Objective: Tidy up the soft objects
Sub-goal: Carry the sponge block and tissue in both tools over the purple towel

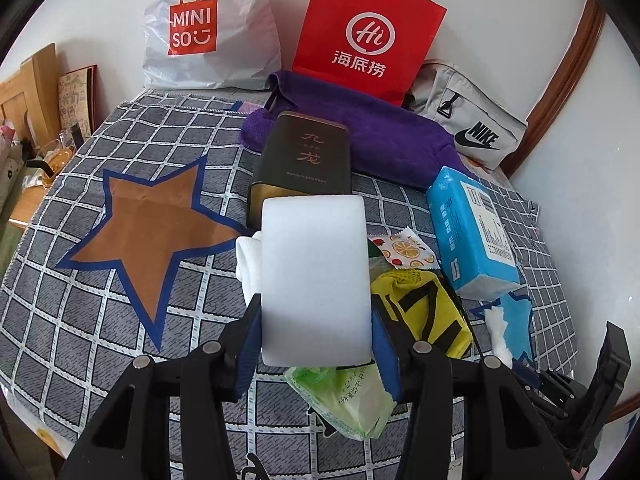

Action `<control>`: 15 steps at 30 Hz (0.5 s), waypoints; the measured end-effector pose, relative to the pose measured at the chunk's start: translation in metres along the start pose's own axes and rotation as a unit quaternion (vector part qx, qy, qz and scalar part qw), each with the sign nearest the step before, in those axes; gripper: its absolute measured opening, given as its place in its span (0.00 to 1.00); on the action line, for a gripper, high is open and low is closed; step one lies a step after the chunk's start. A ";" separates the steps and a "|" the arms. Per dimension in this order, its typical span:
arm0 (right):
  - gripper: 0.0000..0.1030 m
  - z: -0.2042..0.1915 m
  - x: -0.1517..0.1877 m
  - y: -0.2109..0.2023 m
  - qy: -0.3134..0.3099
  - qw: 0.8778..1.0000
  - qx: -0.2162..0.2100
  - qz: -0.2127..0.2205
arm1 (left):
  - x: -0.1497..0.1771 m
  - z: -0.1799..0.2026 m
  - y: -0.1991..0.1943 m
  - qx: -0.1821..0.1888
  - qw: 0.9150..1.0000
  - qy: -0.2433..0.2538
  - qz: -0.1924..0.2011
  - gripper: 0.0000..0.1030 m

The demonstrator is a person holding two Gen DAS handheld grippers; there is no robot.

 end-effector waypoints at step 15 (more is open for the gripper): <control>0.18 -0.009 -0.043 -0.074 -0.039 0.995 -0.040 0.080 | -0.043 0.000 -0.026 -0.018 1.000 -0.012 0.017 0.46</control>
Point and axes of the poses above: each gripper's, at about its wrist camera, not at the fingertips, and y roughly the way its jaws point, z to its right, x to its underside, the point moved 4 cm from there along y, roughly the way its jaws point, and after that the axes turned 14 degrees about -z, right-handed, at the moved point
